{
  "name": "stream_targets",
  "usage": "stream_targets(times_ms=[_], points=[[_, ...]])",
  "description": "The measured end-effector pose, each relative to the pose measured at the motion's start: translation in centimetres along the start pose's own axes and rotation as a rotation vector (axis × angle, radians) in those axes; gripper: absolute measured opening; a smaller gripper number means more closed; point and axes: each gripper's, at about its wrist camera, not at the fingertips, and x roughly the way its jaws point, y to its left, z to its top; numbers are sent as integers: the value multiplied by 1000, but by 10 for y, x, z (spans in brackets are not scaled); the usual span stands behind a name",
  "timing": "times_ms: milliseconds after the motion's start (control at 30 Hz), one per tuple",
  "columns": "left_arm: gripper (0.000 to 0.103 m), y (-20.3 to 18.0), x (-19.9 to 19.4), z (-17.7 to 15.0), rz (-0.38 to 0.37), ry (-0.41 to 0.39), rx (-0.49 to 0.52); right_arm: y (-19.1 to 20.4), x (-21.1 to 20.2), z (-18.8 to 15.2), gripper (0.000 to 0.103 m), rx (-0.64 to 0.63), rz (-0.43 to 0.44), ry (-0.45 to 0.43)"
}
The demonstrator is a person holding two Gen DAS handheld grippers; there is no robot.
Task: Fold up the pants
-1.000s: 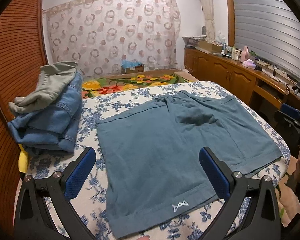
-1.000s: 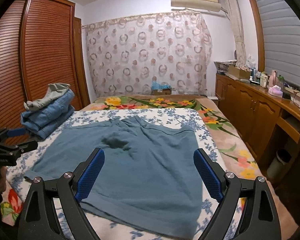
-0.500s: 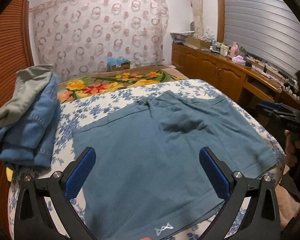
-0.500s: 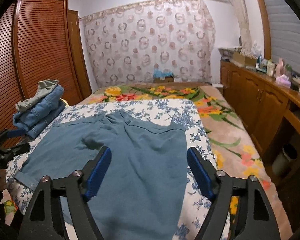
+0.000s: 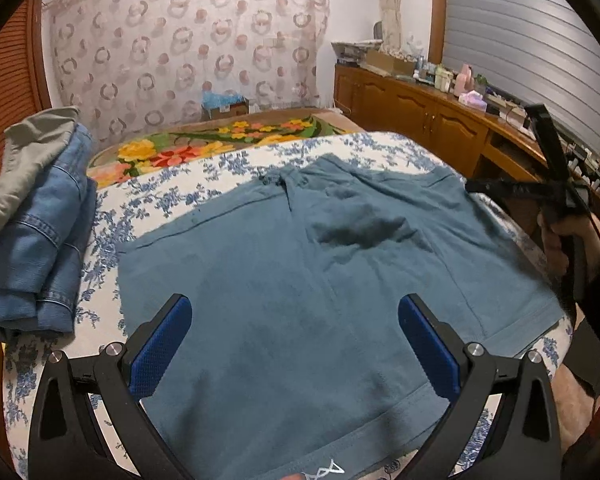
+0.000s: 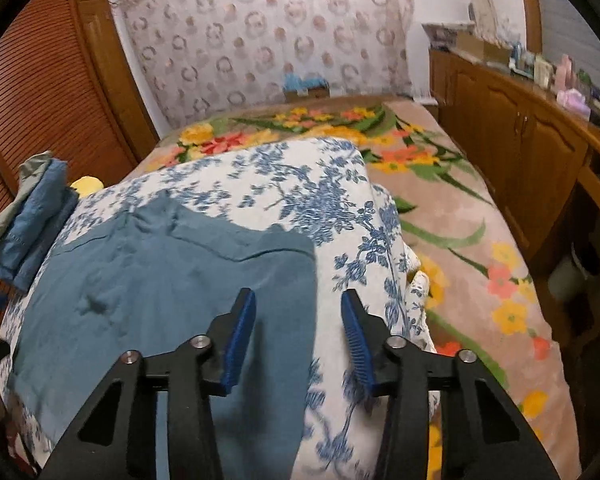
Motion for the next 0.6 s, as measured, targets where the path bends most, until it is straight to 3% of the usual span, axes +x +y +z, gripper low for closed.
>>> stream_targets(times_ms=[233,400,500,600], points=[[103,1,8,-5,1,25,0,2,2,14,25,-4,-33,22],[103,1,11,-8,3,32,1,17,0,10,20,-59,-33,21],[103,1,12,-10,4,37,2,22,-7,7,7,-96,-35,19],[103,3,13,-11,8,41,2,18,-24,12,5,-104,-106,-53]])
